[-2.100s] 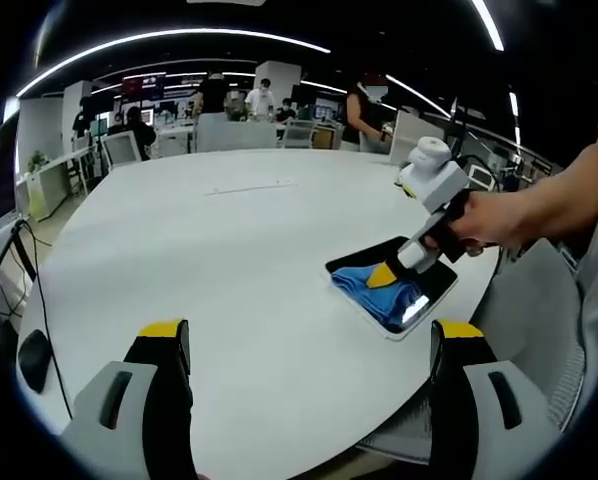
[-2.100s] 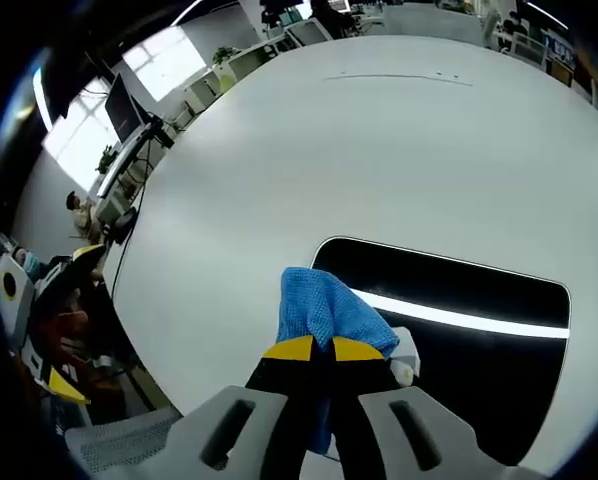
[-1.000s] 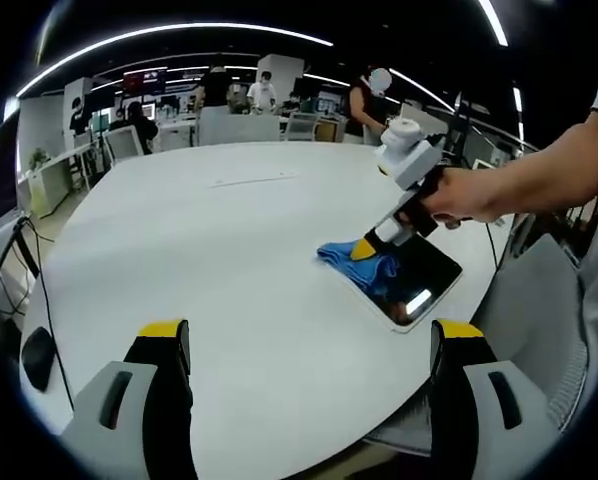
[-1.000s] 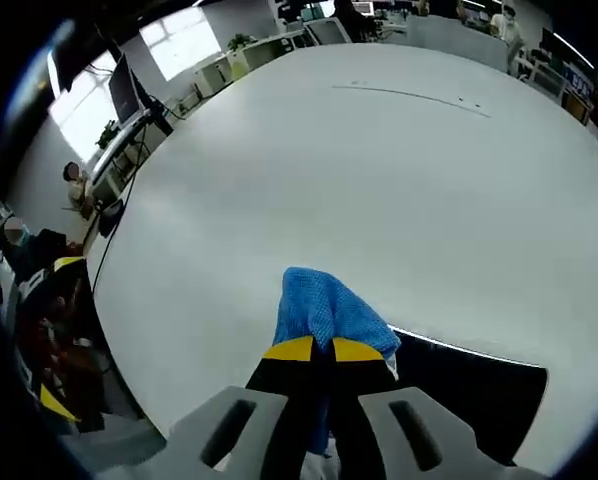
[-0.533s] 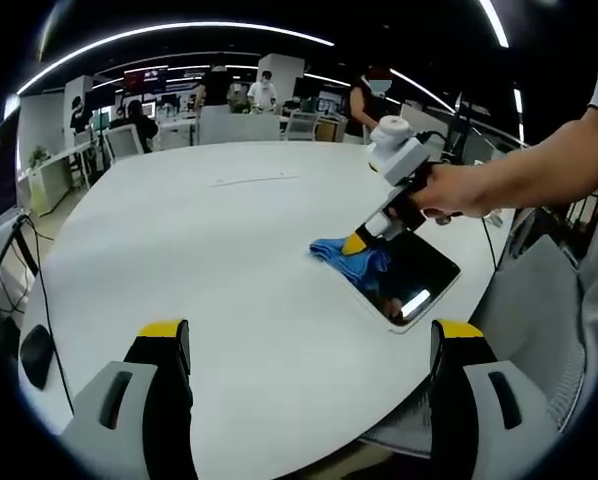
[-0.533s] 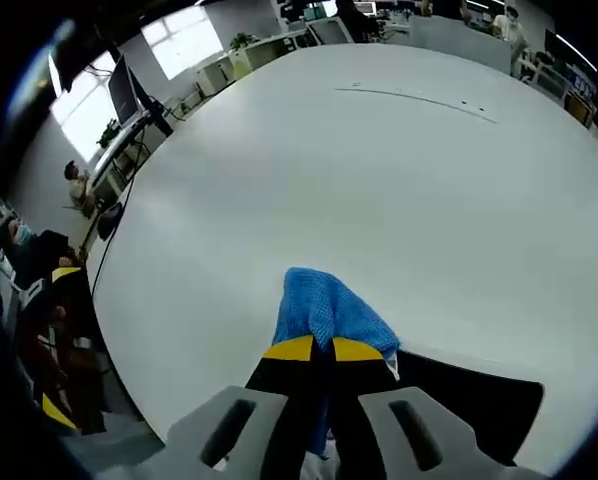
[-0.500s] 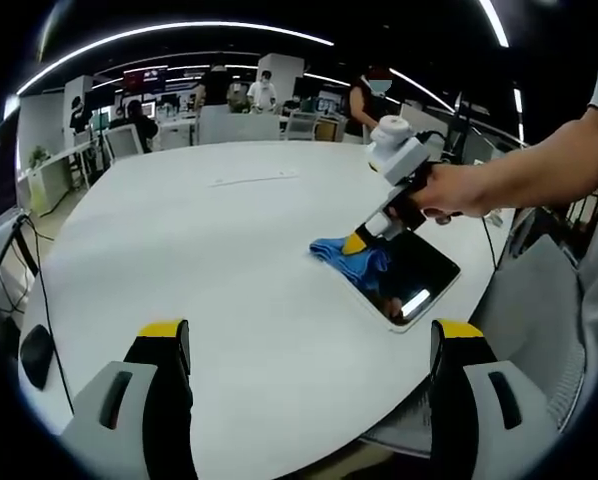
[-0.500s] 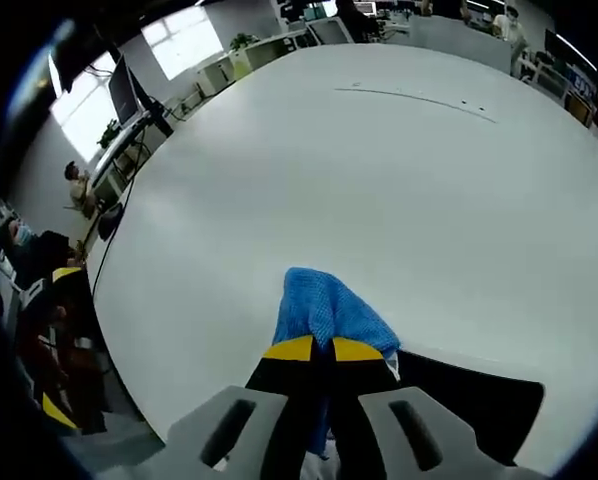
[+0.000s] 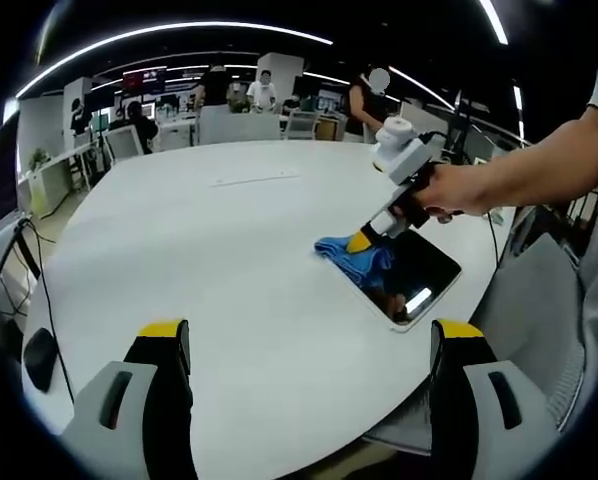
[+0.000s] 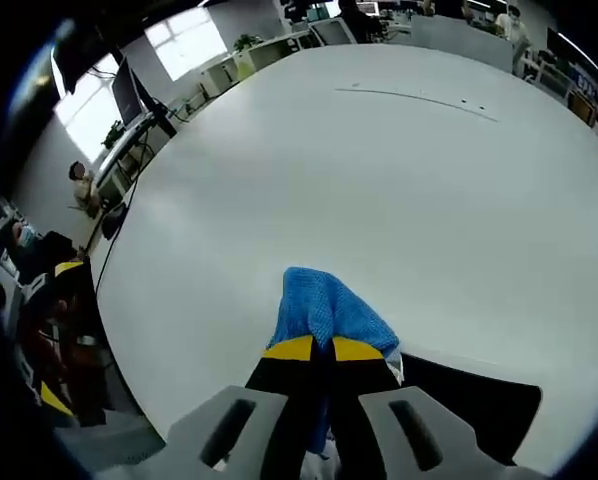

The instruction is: Wipe the mirror surface with the cleaning cloth until all visible marks leave the cleaned area.

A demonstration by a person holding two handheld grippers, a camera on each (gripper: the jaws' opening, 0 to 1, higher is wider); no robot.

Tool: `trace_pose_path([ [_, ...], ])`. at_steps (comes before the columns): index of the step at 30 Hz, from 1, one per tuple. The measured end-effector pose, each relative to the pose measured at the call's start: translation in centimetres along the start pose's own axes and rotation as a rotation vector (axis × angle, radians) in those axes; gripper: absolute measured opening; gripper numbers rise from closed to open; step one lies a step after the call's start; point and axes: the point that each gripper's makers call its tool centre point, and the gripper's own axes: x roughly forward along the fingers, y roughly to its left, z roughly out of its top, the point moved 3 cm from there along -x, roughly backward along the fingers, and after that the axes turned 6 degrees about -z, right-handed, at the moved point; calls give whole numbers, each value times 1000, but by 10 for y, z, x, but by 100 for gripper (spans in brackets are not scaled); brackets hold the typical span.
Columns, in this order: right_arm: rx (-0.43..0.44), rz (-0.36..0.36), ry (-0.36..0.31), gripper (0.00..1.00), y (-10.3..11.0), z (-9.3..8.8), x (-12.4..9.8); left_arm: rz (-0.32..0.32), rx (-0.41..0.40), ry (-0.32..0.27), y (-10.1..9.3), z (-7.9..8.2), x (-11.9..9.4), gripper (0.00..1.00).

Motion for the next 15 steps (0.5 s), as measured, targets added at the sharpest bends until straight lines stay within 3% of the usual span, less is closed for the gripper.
trace_pose_path([
  [15,21,-24,0,0,-20,-7,-7,-12,6,-3,-3,4,7,99],
])
